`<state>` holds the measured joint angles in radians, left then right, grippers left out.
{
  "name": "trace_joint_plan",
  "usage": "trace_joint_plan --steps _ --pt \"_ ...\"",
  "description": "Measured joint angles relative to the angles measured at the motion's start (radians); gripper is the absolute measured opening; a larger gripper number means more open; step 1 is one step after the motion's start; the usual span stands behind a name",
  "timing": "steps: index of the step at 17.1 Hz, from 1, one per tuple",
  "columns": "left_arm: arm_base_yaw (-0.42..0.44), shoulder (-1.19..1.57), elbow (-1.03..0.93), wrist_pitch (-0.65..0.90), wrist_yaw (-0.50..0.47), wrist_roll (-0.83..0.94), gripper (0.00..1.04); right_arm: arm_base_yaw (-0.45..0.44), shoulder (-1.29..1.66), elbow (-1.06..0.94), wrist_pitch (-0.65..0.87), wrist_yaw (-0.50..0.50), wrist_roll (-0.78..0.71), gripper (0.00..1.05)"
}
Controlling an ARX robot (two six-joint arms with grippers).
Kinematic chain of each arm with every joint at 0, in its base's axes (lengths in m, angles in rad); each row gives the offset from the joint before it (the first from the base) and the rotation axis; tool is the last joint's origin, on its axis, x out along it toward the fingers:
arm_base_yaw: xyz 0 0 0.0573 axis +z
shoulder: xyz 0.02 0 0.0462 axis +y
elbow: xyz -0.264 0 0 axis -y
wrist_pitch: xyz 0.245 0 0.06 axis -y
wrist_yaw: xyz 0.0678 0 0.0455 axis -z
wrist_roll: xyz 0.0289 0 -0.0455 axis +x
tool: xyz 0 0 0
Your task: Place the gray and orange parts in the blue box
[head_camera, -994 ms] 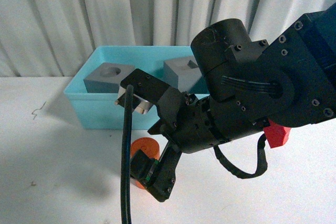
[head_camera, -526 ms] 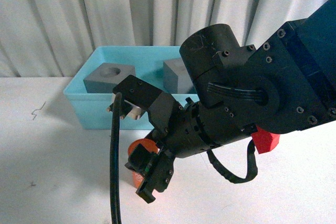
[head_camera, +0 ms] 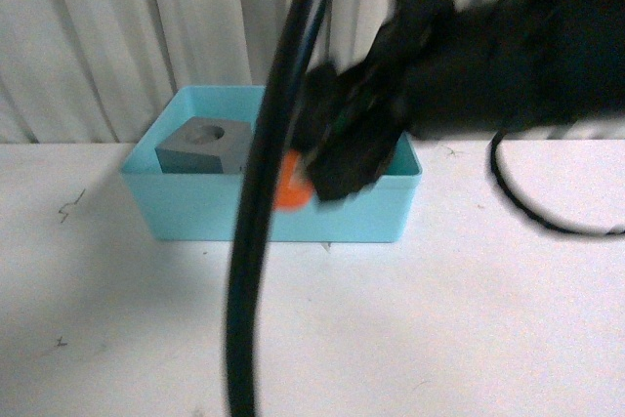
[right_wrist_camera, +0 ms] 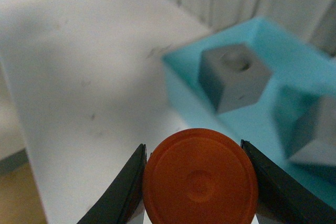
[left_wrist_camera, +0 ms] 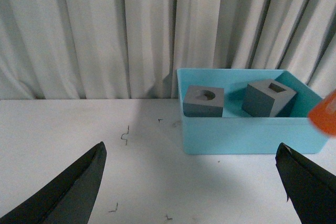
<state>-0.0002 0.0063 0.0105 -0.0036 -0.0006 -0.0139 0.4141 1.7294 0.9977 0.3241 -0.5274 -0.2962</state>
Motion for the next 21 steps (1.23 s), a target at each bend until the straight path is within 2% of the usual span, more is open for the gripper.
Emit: trace_joint_plan --steps 3,5,10,14,21 --pt "0.000 0.000 0.000 0.000 0.000 0.000 0.98 -0.085 -0.020 0.092 0.065 0.088 0.070 0.48" --pt "0.000 0.000 0.000 0.000 0.000 0.000 0.98 -0.090 0.069 0.187 0.055 0.145 0.108 0.48" --pt "0.000 0.000 0.000 0.000 0.000 0.000 0.98 0.030 0.314 0.480 -0.003 0.310 0.140 0.48" --pt "0.000 0.000 0.000 0.000 0.000 0.000 0.98 0.058 0.468 0.592 -0.041 0.425 0.174 0.47" --pt "0.000 0.000 0.000 0.000 0.000 0.000 0.98 0.087 0.593 0.728 -0.097 0.472 0.235 0.47"
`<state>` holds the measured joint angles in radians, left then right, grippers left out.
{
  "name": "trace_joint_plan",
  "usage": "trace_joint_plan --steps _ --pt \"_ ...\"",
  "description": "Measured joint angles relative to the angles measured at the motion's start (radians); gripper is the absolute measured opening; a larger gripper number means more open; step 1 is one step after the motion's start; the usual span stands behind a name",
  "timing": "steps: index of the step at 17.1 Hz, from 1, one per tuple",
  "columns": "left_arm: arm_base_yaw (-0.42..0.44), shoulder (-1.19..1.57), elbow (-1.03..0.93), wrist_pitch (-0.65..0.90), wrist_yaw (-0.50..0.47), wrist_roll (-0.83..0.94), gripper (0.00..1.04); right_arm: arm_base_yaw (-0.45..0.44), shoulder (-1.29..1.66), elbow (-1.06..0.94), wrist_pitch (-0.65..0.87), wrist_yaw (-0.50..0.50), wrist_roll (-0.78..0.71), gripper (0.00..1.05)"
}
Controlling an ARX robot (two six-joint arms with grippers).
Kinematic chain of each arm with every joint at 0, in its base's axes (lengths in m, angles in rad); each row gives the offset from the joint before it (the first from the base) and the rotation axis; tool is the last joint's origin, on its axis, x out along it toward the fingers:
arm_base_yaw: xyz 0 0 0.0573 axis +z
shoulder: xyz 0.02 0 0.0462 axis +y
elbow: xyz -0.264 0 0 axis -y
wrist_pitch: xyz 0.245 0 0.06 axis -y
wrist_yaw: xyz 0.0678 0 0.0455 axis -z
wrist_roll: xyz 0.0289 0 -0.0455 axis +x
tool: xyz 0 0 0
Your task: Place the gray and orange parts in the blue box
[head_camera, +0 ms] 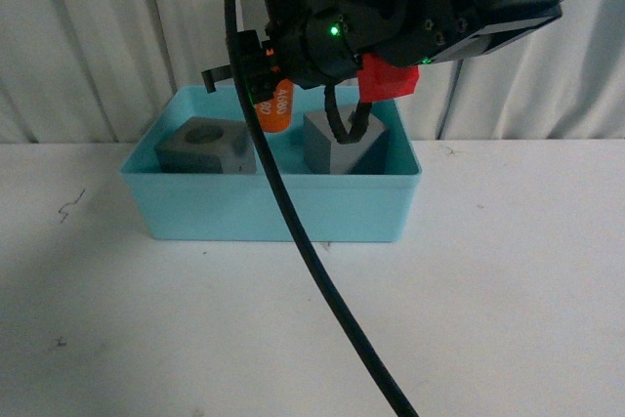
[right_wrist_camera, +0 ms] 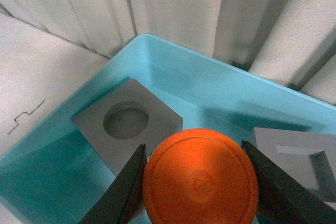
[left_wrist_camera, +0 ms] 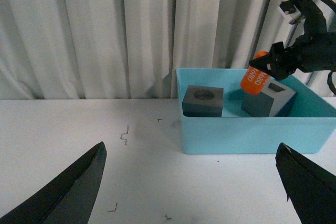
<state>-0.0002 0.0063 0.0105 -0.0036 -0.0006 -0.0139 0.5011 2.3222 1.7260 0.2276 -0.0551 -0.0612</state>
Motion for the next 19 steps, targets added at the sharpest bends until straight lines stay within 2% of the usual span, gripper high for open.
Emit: trace_joint_plan --steps 8,19 --pt "0.000 0.000 0.000 0.000 0.000 0.000 0.98 0.003 0.082 0.059 -0.043 0.031 0.035 0.47" --pt "0.000 0.000 0.000 0.000 0.000 0.000 0.98 0.003 0.246 0.299 -0.210 0.111 0.160 0.47"
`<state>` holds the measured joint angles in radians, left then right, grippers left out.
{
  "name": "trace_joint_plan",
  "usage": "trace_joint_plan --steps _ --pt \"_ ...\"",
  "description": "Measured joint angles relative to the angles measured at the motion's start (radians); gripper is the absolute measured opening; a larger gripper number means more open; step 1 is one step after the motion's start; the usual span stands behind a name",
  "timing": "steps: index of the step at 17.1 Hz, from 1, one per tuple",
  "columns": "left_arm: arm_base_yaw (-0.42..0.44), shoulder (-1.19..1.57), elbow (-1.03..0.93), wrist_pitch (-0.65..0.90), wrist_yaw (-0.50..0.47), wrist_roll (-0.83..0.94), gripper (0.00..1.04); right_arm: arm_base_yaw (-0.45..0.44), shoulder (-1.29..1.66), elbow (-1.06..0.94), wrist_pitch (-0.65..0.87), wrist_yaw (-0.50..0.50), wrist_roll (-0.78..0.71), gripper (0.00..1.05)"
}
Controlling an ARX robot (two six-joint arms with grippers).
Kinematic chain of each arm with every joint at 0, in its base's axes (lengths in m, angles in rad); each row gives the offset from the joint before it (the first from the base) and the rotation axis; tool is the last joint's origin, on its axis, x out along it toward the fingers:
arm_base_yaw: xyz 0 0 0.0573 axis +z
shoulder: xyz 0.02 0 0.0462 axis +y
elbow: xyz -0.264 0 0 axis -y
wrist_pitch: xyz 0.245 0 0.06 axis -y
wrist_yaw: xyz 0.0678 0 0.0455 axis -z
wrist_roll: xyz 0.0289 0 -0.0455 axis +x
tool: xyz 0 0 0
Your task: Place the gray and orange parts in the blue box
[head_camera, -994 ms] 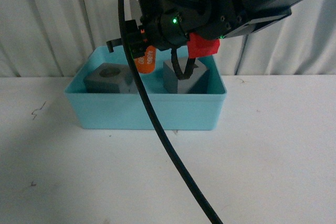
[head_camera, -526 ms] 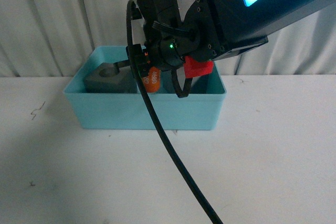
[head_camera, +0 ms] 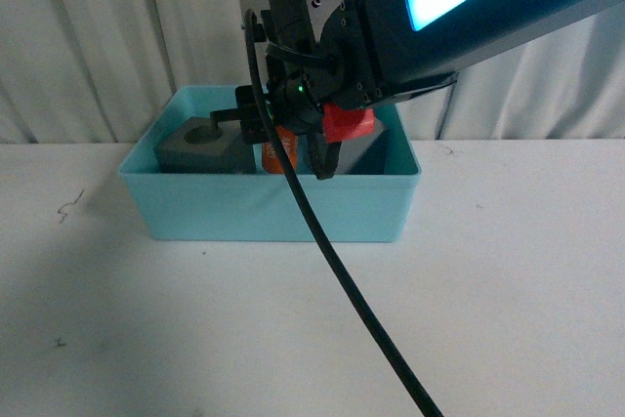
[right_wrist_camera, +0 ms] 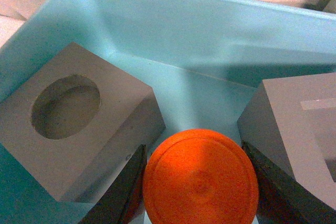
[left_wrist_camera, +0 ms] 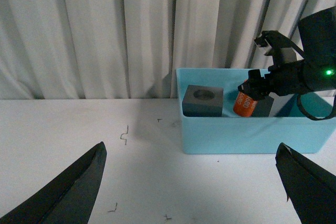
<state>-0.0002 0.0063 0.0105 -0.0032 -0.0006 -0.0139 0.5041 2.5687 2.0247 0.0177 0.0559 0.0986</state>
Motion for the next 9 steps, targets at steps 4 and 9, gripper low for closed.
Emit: trace_joint_plan --steps 4,9 --pt "0.000 0.000 0.000 0.000 0.000 0.000 0.98 0.000 0.024 0.015 -0.018 0.011 0.017 0.47" --pt "0.000 0.000 0.000 0.000 0.000 0.000 0.98 0.001 0.040 0.039 -0.033 0.015 0.031 0.47"
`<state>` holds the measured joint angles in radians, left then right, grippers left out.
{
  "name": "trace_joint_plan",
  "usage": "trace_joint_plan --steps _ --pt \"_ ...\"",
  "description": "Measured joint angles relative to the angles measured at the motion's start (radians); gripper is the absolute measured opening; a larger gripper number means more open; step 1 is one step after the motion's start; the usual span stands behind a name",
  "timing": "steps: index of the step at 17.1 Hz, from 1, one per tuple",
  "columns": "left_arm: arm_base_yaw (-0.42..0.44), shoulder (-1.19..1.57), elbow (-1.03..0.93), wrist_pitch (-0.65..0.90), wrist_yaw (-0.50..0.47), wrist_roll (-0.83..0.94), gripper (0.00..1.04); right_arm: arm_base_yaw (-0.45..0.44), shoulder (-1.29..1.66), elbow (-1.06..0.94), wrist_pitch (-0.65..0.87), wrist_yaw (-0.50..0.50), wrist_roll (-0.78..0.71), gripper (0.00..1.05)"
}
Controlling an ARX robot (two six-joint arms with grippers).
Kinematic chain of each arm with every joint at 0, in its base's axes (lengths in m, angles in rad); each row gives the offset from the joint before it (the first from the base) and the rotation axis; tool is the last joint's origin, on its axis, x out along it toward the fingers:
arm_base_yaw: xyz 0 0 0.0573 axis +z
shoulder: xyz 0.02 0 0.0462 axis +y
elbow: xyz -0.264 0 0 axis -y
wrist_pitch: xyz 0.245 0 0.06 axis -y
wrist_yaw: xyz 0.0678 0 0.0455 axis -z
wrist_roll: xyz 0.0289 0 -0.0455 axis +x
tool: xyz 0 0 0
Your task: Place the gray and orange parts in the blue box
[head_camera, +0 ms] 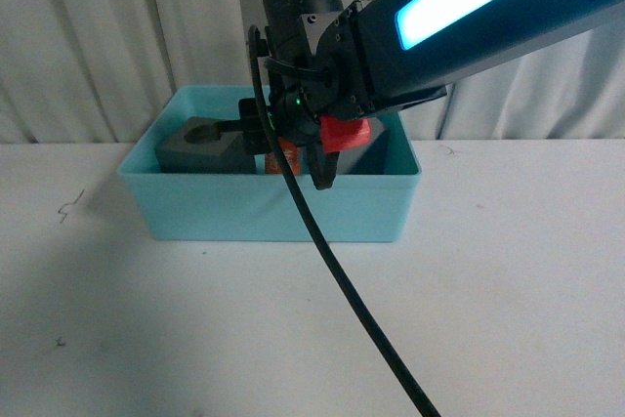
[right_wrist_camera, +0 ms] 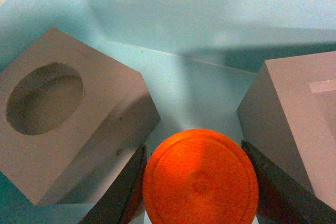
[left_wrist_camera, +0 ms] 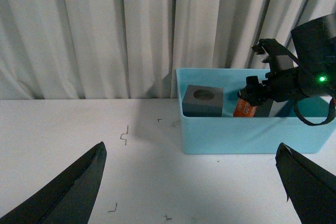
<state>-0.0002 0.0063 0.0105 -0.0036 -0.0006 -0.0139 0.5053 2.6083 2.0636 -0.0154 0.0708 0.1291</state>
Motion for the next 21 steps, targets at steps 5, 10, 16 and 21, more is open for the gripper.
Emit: trace_joint_plan --steps 5,10,16,21 --pt "0.000 0.000 0.000 0.000 0.000 0.000 0.98 0.001 0.008 0.009 -0.020 -0.007 0.003 0.90" --pt "0.000 0.000 0.000 0.000 0.000 0.000 0.98 0.000 -0.014 -0.031 0.068 -0.011 0.002 0.98" --pt "0.000 0.000 0.000 0.000 0.000 0.000 0.98 -0.135 -0.624 -0.633 0.361 0.037 -0.044 0.98" --pt "0.000 0.000 0.000 0.000 0.000 0.000 0.98 -0.300 -1.292 -1.361 0.284 0.194 -0.032 0.98"
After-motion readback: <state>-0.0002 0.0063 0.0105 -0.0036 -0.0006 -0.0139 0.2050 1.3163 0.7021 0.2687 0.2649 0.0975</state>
